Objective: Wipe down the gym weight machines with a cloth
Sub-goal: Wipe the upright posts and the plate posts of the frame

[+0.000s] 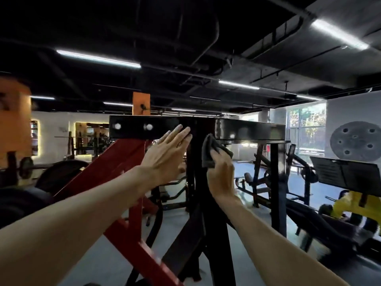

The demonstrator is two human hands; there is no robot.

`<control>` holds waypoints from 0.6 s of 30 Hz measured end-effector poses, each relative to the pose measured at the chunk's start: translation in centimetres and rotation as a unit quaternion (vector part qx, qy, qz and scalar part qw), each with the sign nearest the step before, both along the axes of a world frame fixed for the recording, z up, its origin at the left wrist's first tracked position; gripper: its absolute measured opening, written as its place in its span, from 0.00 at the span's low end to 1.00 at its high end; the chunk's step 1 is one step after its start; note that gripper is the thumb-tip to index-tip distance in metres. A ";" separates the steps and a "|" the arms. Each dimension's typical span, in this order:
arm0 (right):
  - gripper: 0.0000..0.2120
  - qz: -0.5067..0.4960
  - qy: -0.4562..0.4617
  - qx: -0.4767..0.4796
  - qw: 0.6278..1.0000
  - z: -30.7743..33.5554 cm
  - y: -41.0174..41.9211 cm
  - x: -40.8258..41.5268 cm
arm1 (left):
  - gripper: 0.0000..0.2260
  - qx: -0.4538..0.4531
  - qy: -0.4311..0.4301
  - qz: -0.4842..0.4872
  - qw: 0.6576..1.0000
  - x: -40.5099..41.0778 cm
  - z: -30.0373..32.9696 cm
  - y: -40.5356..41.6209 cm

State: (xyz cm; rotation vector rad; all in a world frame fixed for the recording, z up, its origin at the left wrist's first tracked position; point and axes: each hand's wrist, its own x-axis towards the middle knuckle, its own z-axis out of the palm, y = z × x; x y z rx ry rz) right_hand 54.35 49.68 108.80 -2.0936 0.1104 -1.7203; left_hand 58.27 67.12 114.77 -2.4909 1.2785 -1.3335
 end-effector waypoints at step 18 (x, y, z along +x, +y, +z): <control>0.12 -0.056 -0.099 0.095 0.989 4.0 -3.5 0.4 | 0.42 0.055 0.040 0.118 0.991 2.7 4.0 -1.4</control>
